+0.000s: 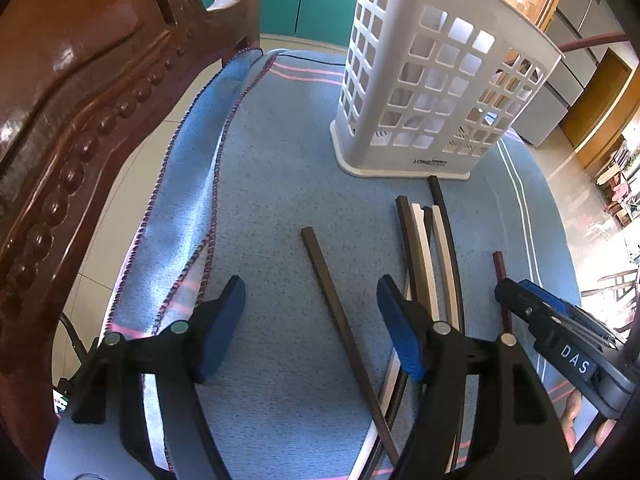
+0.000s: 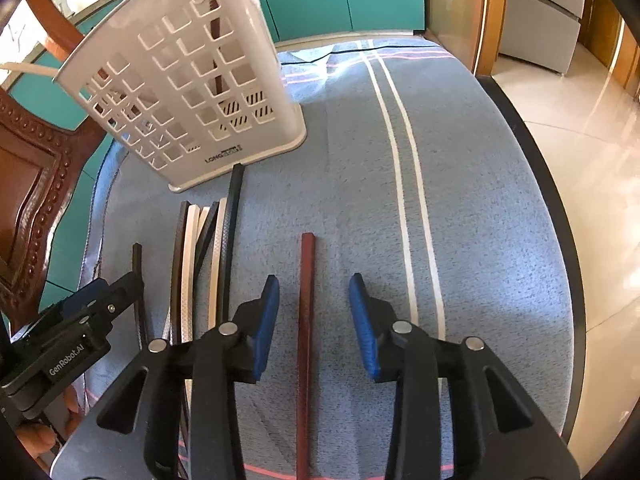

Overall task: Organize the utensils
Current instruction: 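Position the open right tool around another dark red chopstick while the left tool hovers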

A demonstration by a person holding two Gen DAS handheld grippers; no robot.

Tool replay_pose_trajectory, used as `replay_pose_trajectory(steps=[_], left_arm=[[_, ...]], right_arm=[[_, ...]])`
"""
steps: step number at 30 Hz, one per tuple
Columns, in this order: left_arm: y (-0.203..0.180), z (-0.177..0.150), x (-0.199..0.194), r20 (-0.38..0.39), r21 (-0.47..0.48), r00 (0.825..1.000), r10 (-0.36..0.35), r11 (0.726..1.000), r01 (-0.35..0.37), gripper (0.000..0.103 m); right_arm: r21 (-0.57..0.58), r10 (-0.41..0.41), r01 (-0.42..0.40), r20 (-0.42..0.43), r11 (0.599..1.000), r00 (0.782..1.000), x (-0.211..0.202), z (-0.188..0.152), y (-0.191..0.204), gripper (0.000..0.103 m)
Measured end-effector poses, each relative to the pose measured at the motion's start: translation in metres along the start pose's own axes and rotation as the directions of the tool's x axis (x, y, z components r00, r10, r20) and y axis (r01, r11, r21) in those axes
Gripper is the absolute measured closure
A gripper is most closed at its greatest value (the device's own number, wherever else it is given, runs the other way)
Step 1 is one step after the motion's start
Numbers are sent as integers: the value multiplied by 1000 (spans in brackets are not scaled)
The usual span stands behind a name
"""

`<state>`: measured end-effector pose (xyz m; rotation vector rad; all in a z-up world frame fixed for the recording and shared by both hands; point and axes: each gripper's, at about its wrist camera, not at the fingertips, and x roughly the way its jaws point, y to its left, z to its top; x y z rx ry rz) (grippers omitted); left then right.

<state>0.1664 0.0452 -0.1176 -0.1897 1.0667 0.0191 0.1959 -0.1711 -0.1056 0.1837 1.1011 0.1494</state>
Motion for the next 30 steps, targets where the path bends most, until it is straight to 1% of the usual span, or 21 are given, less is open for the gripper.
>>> replay_pose_trajectory(steps=[7, 14, 22, 23, 25, 27, 30], left_arm=[[-7, -1, 6, -7, 12, 1000, 5, 1000, -5, 31], [-11, -1, 11, -12, 22, 1000, 5, 1000, -5, 30], [-11, 0, 18, -21, 33, 1000, 11, 999, -10, 30], [-11, 1, 19, -22, 35, 1000, 12, 999, -11, 29], [-12, 1, 20, -23, 40, 1000, 16, 999, -15, 30], [-14, 0, 23, -24, 44, 1000, 19, 999, -17, 29], [-19, -1, 26, -25, 54, 999, 28, 998, -26, 29]], right_arm=[[-19, 0, 0, -1, 1000, 1000, 2, 0, 4, 58], [-37, -13, 13, 3, 999, 1000, 4, -1, 11, 57], [-93, -57, 58, 14, 994, 998, 7, -5, 21, 57], [-99, -61, 62, 15, 993, 998, 8, -6, 22, 58], [-108, -77, 79, 22, 991, 997, 8, -7, 22, 65], [-109, -91, 94, 28, 990, 995, 8, -8, 21, 70], [-99, -78, 80, 25, 992, 997, 8, -8, 17, 71]])
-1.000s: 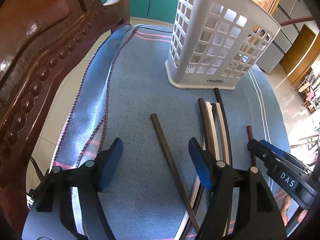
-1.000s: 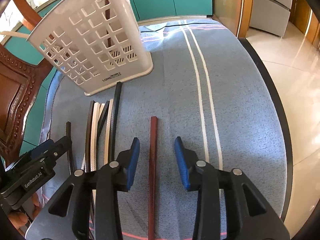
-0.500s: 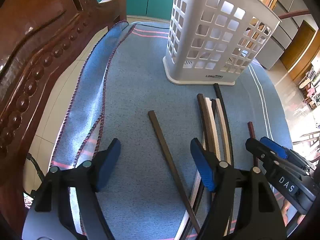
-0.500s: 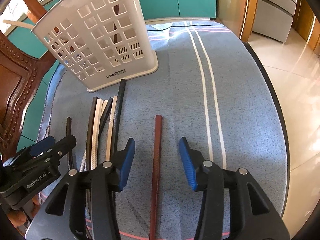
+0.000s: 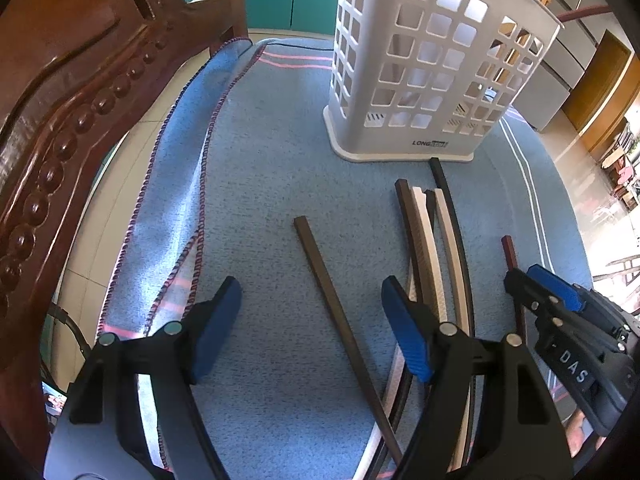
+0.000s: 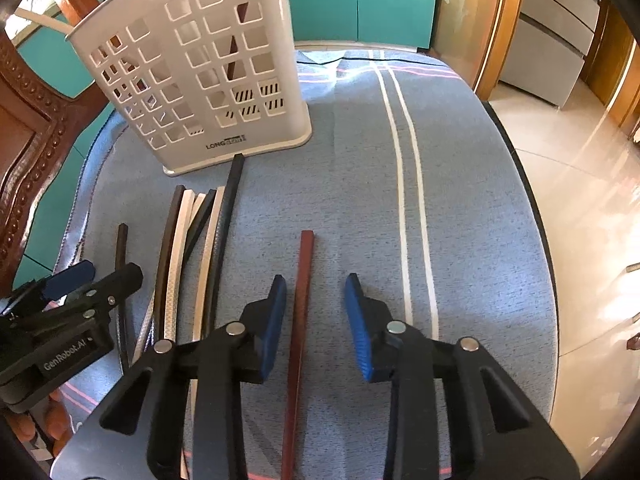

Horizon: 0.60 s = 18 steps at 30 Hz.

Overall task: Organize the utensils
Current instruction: 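Position the open right tool around another dark red chopstick while the left tool hovers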

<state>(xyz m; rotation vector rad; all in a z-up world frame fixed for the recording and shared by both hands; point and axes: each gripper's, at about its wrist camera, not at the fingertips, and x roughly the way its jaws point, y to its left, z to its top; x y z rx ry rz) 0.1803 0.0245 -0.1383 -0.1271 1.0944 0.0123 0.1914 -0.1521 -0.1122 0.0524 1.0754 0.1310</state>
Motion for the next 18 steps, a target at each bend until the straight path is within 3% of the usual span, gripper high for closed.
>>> replay_pose_trajectory(steps=[18], left_arm=[[-16, -3, 4, 2, 24, 1000, 17, 1000, -17, 26]], right_arm=[[3, 3, -3, -4, 1000, 1000, -1, 0, -2, 71]])
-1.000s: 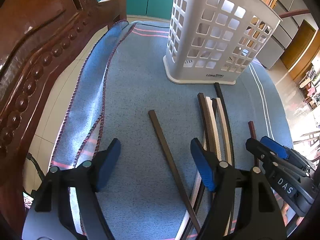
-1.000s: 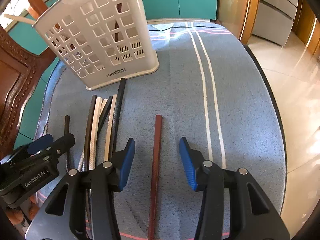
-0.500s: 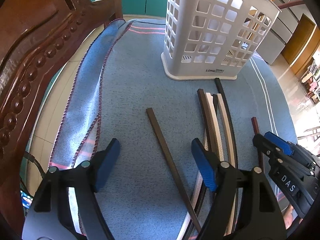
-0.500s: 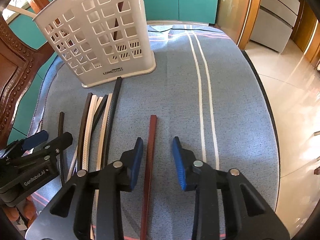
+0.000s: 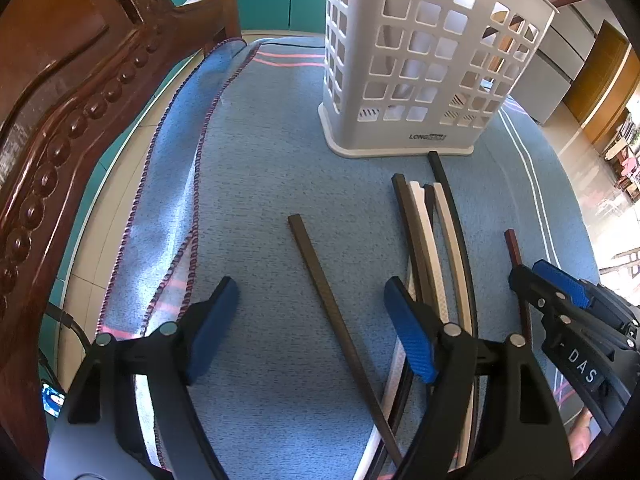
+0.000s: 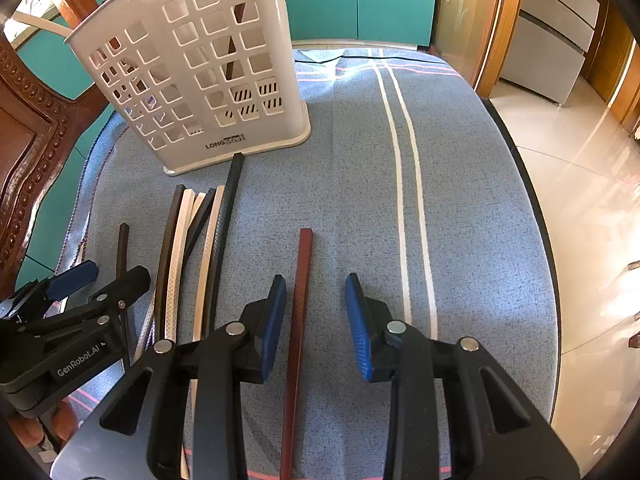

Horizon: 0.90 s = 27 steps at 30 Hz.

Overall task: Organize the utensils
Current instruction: 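Position the open right tool around another dark red chopstick while the left tool hovers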

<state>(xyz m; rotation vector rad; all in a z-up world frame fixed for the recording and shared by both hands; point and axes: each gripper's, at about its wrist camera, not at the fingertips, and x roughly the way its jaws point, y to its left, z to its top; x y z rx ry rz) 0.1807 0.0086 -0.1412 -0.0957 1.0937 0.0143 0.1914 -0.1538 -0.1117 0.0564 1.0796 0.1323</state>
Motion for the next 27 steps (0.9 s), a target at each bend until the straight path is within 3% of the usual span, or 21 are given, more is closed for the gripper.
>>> replay_pose_trajectory(steps=[27], left_arm=[[-9, -2, 0, 4, 21, 1000, 17, 1000, -17, 26]], right_arm=[[-6, -6, 6, -2, 1000, 1000, 0, -1, 1, 71]])
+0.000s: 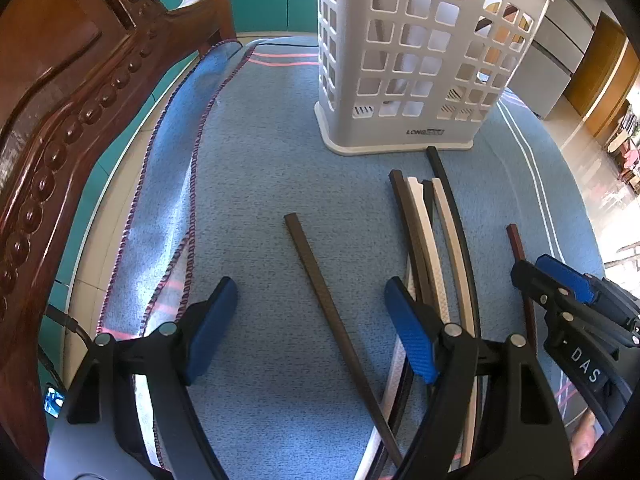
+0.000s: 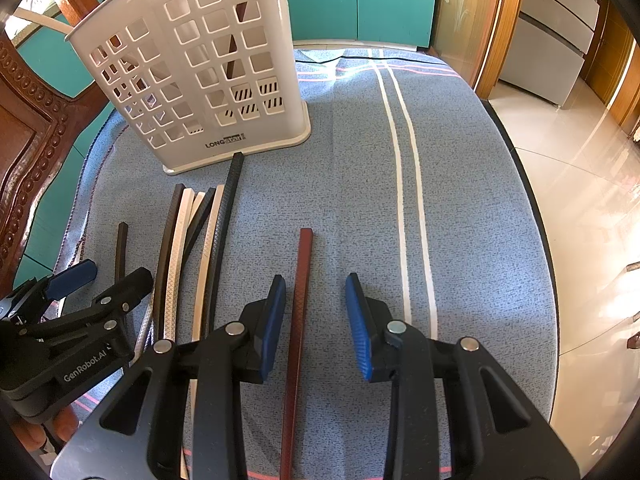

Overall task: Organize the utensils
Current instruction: 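Position the open right tool around another dark red chopstick while the left tool hovers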

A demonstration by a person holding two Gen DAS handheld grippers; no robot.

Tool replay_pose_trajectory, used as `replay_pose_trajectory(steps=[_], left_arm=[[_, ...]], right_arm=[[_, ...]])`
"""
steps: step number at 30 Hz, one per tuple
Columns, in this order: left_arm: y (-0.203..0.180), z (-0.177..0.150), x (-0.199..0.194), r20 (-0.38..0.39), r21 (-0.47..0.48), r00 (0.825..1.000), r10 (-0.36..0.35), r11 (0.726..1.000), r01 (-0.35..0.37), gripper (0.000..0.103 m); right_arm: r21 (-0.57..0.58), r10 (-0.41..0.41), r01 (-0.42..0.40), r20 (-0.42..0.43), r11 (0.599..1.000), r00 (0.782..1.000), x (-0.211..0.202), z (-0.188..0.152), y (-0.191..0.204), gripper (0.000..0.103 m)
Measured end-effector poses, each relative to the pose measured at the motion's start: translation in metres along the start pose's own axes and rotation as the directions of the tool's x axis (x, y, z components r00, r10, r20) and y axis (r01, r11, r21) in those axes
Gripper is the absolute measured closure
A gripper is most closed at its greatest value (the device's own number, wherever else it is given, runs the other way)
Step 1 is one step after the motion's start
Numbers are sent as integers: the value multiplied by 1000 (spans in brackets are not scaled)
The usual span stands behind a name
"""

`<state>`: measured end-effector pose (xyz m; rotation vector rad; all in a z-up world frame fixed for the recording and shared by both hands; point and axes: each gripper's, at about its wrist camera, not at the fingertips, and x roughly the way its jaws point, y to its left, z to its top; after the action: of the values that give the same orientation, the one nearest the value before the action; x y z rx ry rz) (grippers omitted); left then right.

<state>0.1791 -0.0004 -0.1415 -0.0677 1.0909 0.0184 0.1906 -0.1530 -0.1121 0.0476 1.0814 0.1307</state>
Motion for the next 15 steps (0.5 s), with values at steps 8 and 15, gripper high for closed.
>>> replay_pose_trajectory(steps=[8, 15], left_arm=[[-3, -1, -1, 7, 18, 1000, -2, 1000, 2, 28], [-5, -3, -7, 23, 24, 999, -31, 999, 30, 50]], right_arm=[[0, 0, 0, 0, 1000, 1000, 0, 0, 0, 71], [-1, -1, 1, 0, 1000, 1000, 0, 0, 0, 71]])
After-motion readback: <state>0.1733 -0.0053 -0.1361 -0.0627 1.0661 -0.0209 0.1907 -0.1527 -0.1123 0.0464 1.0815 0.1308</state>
